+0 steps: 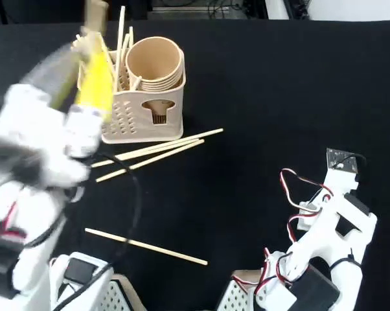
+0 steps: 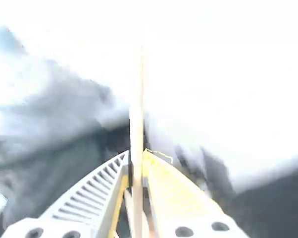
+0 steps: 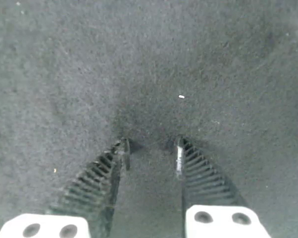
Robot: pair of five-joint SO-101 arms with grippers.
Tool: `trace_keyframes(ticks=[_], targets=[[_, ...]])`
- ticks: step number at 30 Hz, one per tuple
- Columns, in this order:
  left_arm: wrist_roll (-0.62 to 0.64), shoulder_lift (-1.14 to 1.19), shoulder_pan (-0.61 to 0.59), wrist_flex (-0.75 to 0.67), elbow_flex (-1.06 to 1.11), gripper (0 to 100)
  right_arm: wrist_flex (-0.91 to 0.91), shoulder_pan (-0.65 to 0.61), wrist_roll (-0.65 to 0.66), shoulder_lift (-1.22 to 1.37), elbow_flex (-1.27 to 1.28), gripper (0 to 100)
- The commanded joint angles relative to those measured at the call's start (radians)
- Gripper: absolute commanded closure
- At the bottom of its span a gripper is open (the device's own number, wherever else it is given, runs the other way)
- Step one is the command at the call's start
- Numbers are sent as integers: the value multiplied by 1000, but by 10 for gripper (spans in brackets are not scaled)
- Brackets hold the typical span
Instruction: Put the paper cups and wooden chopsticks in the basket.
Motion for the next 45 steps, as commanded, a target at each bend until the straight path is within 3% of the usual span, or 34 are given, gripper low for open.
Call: trace_keyframes(ticks=[1, 6, 10, 19, 30, 32, 36, 45], targets=[[97, 80, -87, -288, 5, 971, -8, -29, 9, -2, 8, 848], [183, 278, -145, -471, -24, 971, -8, -29, 9, -2, 8, 848], [245, 450, -170, -468, -84, 971, -8, -29, 9, -2, 8, 848], [250, 689, -205, -476, -59, 971, -8, -29, 9, -2, 8, 848], [245, 755, -194, -466, 93, 966, -9, -29, 9, -2, 8, 848], [249, 747, -200, -459, 122, 929, -9, -29, 9, -2, 8, 848], [250, 680, -196, -305, 120, 802, -9, -29, 9, -2, 8, 848], [242, 451, -196, 101, -38, 790, -9, -29, 9, -2, 8, 848]])
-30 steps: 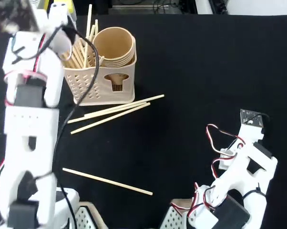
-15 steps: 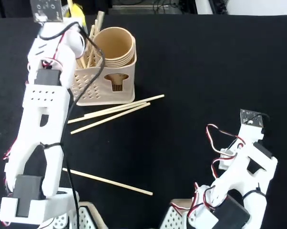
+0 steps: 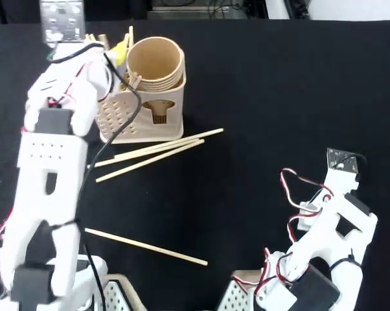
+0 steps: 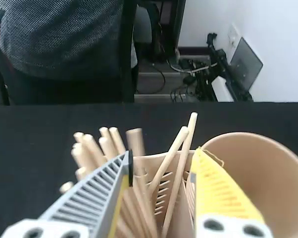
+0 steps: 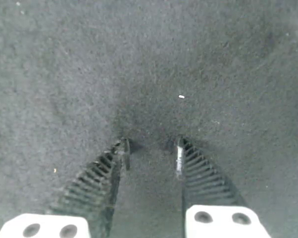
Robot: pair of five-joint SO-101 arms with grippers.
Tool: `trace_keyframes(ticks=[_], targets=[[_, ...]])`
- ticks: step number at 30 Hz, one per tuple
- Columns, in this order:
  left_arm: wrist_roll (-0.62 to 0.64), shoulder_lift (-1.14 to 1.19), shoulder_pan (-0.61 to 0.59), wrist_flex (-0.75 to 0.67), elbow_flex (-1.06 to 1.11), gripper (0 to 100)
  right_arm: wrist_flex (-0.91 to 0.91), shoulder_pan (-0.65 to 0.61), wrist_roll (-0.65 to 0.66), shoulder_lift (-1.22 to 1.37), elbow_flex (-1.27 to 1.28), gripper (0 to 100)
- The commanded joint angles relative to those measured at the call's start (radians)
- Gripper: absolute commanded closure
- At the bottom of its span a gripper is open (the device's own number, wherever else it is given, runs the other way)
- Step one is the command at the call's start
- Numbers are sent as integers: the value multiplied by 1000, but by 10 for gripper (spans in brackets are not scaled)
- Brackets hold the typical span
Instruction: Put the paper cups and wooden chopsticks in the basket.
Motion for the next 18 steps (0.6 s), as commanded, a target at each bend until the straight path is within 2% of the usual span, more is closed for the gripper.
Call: trace_keyframes(ticks=[1, 5, 9, 13, 16, 18], targets=[[-2, -92, -2, 167, -134, 790, -9, -29, 9, -2, 8, 848], [-23, -107, 38, 379, -240, 792, -9, -29, 9, -2, 8, 848], [-141, -114, 87, 588, -297, 795, -9, -29, 9, -2, 8, 848], [-262, -115, 76, 772, -302, 795, -9, -29, 9, -2, 8, 848], [-390, -114, 54, 842, -214, 795, -9, -29, 9, -2, 8, 848], [-428, -115, 28, 845, -117, 795, -9, -29, 9, -2, 8, 848]])
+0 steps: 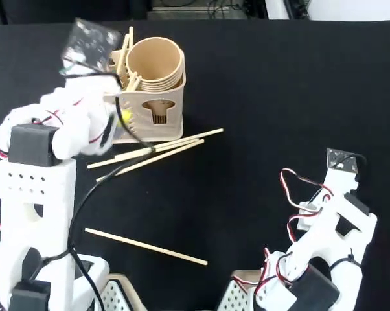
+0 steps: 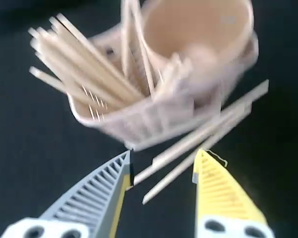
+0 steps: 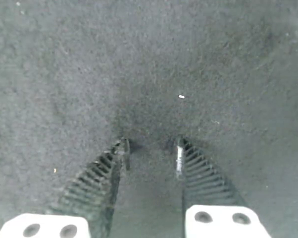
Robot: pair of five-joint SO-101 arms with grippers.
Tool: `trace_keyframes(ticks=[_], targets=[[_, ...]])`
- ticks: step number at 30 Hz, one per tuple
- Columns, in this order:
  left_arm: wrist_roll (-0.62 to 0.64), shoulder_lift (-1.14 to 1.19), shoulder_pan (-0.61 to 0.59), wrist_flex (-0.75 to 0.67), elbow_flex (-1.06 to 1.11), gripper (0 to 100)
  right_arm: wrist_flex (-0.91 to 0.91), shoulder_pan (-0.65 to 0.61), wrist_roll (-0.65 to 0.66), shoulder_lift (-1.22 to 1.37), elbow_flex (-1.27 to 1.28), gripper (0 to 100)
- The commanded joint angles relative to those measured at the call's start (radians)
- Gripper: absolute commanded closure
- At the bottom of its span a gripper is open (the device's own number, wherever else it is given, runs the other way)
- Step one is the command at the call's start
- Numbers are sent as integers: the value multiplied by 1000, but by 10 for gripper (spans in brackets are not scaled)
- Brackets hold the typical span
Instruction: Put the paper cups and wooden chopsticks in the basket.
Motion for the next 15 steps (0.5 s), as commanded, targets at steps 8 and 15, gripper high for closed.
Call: trace_keyframes(ticks=[8, 15], targets=[[64, -126, -278, -384, 647, 816, -9, -29, 9, -2, 8, 848], [167, -525, -437, -580, 1044, 766, -8, -94, 8, -2, -1, 849]])
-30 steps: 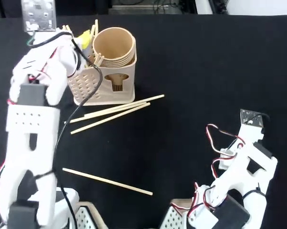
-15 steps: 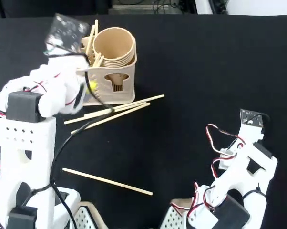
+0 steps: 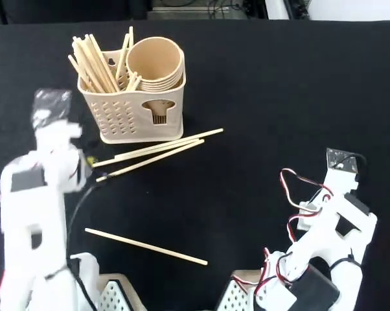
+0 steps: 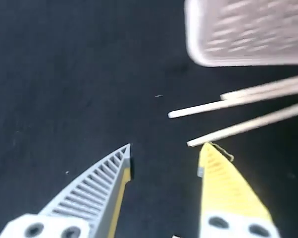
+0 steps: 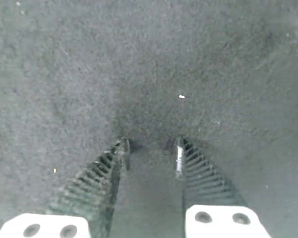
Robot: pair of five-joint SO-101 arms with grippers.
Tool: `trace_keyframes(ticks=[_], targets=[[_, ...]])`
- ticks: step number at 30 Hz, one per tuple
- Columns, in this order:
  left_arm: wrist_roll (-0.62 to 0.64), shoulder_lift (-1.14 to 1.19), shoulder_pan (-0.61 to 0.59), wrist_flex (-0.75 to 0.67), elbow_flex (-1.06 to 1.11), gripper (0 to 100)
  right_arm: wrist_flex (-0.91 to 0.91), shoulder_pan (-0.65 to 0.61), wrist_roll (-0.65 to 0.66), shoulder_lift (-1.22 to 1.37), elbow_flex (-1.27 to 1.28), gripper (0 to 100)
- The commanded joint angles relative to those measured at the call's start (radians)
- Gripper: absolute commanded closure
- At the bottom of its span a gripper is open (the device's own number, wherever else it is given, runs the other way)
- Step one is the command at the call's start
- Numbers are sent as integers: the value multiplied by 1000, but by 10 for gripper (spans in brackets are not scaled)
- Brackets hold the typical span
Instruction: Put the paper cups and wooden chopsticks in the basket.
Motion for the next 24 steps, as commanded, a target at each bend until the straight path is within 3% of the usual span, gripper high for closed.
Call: trace_keyframes(ticks=[1, 6, 12, 17, 20, 21, 24], targets=[[87, -215, -71, -87, 131, 766, -9, -110, 8, -2, -4, 850], [282, -359, -133, -219, 295, 766, -6, -265, 8, -2, -122, 850], [354, -454, -326, -256, 392, 766, -12, -459, 2, 2, -326, 851], [351, -549, -346, -256, 515, 762, -28, -647, -224, 7, -495, 861], [351, -624, -344, -247, 565, 761, -124, -740, -351, 8, -529, 942], [351, -651, -344, -247, 588, 761, -178, -767, -376, 10, -519, 984], [351, -741, -344, -247, 654, 761, -318, -835, -400, 48, -483, 986]])
